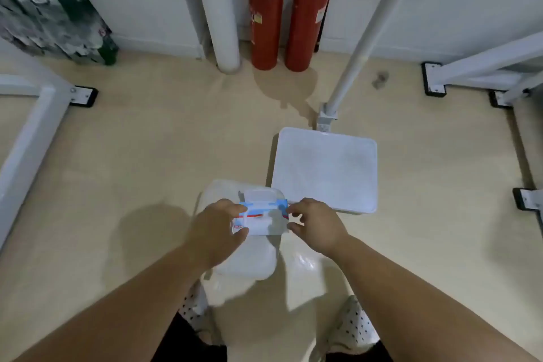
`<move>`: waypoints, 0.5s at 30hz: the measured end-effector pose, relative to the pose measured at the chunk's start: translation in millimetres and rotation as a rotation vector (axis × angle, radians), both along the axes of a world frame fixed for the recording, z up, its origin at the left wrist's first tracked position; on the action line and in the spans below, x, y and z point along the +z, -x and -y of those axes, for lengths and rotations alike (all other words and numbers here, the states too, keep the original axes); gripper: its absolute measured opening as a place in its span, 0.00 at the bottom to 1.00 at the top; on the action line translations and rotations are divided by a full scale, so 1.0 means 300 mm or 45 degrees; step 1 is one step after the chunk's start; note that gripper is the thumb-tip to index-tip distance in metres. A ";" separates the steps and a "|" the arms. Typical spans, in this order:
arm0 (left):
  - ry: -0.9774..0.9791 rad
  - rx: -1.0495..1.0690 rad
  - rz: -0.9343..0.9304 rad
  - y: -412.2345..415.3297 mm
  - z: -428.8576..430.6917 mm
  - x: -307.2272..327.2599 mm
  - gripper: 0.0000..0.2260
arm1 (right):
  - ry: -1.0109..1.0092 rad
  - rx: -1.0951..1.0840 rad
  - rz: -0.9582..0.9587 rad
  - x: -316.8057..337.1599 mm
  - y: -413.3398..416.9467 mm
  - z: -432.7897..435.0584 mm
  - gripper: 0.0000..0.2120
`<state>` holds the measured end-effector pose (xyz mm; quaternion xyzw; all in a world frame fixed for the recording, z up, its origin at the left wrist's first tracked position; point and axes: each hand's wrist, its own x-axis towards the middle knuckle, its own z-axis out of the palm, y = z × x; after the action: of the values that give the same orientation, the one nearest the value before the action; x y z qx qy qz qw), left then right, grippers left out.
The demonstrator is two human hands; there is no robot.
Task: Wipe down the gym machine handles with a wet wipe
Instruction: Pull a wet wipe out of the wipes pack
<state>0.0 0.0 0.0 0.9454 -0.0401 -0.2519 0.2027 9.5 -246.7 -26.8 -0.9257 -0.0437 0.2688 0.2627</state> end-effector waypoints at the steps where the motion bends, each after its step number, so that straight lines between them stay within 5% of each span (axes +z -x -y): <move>1: 0.037 -0.015 0.018 0.001 0.005 -0.080 0.19 | -0.041 0.022 0.025 -0.070 0.000 -0.001 0.12; 8: -0.098 -0.178 0.005 -0.082 0.023 -0.394 0.22 | 0.000 0.362 0.521 -0.395 -0.052 0.000 0.21; 15: -0.327 -0.543 -0.057 -0.169 0.044 -0.405 0.20 | -0.176 0.686 0.629 -0.472 -0.106 0.029 0.18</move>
<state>50.8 -13.1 -121.5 0.9278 -0.2017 -0.3131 0.0240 41.3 -255.6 -168.3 -0.8980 -0.3659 0.0931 0.2260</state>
